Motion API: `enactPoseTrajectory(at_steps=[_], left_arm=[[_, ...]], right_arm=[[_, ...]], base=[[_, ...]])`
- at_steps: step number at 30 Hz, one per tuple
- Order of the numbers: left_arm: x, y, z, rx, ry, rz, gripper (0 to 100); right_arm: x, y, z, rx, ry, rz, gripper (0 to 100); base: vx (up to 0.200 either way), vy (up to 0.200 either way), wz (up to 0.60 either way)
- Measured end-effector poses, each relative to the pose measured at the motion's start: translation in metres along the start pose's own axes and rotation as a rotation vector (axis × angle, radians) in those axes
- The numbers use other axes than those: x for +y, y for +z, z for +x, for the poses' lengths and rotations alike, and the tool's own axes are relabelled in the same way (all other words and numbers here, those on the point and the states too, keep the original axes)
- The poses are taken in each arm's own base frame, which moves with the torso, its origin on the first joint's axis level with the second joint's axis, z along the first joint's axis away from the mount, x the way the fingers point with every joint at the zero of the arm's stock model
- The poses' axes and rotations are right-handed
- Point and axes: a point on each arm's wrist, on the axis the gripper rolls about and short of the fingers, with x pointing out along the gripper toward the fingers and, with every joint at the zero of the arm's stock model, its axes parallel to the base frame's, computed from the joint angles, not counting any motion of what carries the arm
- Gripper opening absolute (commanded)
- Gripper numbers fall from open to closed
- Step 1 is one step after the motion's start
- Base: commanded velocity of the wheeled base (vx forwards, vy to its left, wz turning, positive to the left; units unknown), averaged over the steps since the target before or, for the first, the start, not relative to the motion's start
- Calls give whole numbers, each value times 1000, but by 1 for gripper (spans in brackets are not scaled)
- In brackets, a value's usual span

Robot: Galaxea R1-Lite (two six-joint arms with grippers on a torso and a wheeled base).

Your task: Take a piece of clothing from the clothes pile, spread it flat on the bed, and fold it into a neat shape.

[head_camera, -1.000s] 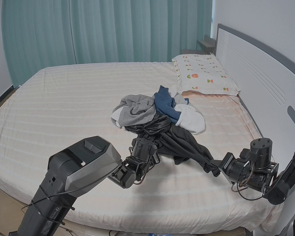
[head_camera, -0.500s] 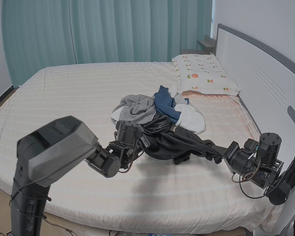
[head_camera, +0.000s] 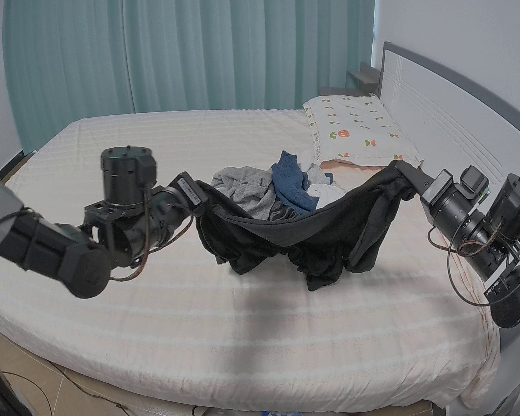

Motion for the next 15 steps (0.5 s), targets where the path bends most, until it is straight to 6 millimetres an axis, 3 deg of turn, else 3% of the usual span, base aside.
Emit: enactPoseTrajectory(at_steps=[7,15], left_arm=[[22,-3,-53,-12,-43,-17,0],[42,-14,-87,28,-132,-18,0]], right_arm=[[-6,-3,-9,31,-4,59,0],[-26,-23,-19,107,-75,109,0]], base=[[0,0,0],[0,0,0]])
